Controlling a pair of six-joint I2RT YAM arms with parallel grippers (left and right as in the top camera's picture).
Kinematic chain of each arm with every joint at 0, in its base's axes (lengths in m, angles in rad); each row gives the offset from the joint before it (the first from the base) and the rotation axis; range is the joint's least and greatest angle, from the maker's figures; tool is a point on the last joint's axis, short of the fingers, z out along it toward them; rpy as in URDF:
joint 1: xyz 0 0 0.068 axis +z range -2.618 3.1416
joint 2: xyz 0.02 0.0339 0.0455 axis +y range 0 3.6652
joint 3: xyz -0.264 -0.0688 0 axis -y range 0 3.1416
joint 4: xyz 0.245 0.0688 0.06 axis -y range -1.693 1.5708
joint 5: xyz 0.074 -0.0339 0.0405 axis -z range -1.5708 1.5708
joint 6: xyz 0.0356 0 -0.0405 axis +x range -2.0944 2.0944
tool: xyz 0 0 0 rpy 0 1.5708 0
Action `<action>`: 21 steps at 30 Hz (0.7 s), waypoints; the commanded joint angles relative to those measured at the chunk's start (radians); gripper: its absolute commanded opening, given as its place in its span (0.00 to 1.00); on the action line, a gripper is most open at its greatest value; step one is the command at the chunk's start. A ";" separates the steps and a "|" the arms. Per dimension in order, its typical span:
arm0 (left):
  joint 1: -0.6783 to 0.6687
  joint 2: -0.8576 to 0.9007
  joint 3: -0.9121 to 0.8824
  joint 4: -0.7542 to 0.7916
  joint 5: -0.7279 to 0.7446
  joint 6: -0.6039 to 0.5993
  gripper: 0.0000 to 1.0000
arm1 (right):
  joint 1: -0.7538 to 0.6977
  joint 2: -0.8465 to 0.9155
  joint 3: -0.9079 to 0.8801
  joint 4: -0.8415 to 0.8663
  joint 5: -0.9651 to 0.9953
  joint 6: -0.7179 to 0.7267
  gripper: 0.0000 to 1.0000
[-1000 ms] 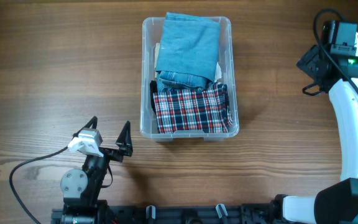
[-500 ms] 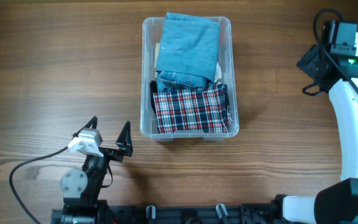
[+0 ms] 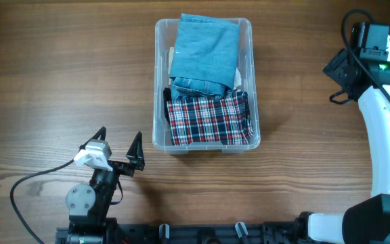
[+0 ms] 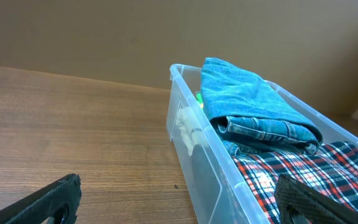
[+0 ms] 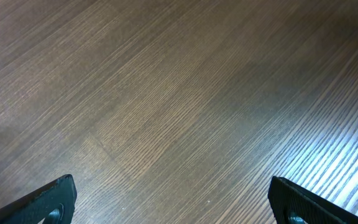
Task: Pack container
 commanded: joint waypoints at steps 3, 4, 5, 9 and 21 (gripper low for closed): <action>0.008 -0.011 -0.005 -0.005 -0.006 0.016 1.00 | -0.005 0.002 -0.010 0.006 0.002 -0.010 1.00; 0.008 -0.011 -0.005 -0.005 -0.006 0.016 1.00 | -0.005 -0.001 -0.010 0.011 -0.011 -0.010 1.00; 0.008 -0.011 -0.005 -0.005 -0.006 0.016 1.00 | -0.005 -0.010 -0.010 0.030 -0.040 -0.010 1.00; 0.008 -0.011 -0.005 -0.005 -0.006 0.016 1.00 | -0.005 -0.051 -0.012 0.117 -0.138 -0.010 1.00; 0.008 -0.011 -0.005 -0.005 -0.006 0.016 1.00 | -0.005 -0.395 -0.326 0.448 -0.218 -0.010 1.00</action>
